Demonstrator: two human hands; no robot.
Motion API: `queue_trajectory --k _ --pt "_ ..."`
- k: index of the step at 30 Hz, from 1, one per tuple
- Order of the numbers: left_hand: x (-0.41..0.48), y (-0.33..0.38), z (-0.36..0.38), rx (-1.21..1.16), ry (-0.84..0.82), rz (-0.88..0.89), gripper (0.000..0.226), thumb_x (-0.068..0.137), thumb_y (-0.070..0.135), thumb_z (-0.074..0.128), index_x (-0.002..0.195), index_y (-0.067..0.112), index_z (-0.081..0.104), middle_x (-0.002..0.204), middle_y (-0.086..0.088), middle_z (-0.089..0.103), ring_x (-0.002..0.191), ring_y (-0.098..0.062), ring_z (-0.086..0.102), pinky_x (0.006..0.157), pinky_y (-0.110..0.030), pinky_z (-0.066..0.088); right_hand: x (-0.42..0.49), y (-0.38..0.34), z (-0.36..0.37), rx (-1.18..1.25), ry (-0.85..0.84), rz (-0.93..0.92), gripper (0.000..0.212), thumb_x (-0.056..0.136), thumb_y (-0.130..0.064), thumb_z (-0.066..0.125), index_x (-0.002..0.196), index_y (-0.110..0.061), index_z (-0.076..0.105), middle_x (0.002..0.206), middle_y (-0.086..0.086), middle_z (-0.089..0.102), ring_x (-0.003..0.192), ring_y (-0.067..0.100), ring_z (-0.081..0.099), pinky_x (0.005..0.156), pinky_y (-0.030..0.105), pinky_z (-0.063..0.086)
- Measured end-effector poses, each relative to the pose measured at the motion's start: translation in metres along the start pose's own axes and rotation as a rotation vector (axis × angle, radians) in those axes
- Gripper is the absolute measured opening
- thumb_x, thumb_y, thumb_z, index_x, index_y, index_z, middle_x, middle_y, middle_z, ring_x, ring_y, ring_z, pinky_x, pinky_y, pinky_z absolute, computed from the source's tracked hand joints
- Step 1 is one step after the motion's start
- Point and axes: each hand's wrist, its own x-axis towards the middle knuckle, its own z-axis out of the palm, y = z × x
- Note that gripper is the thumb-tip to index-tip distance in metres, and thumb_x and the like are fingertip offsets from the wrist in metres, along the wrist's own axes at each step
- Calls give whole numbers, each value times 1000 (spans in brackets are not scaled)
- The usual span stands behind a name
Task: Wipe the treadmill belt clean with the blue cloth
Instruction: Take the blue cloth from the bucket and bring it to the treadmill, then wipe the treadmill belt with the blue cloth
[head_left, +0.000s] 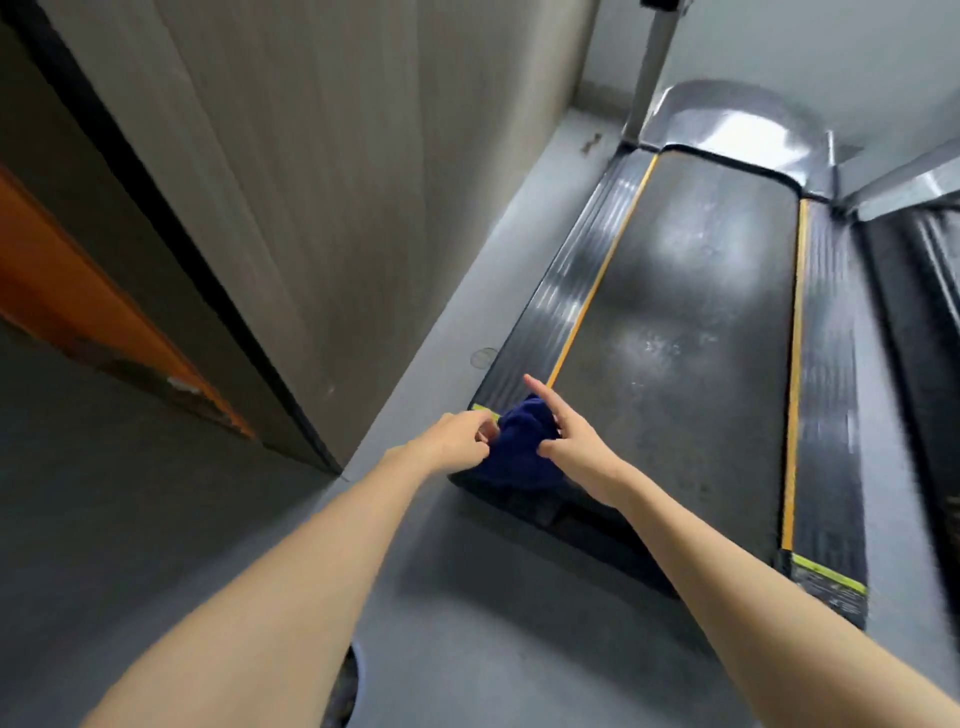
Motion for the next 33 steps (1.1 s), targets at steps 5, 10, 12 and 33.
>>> queue_trajectory --k 5,10,12,33 --pt "46 132 -35 61 71 238 25 79 19 60 103 16 57 102 -7 66 94 -25 60 82 -38 49 2 -47 -132 124 55 -36 68 73 22 38 118 -26 56 121 6 59 109 19 55 85 28 50" --pt "108 271 -81 190 136 299 1 77 21 56 77 20 55 83 -6 61 82 -26 59 68 -35 48 17 -58 -262 -219 352 -45 41 78 -2 58 117 -16 58 112 6 62 105 21 58 85 31 51" --pt "134 338 -92 273 68 332 2 78 19 53 77 21 54 84 -5 60 80 -23 57 66 -32 48 14 -56 -312 -283 434 36 32 81 -19 65 112 -18 57 113 8 53 105 21 52 87 33 49" --pt "487 577 -251 720 -289 741 14 88 19 54 101 20 60 87 4 58 80 -14 53 69 -22 41 223 -97 -617 -412 466 54 30 85 -15 60 71 -23 34 71 -4 49 61 9 45 50 11 34"
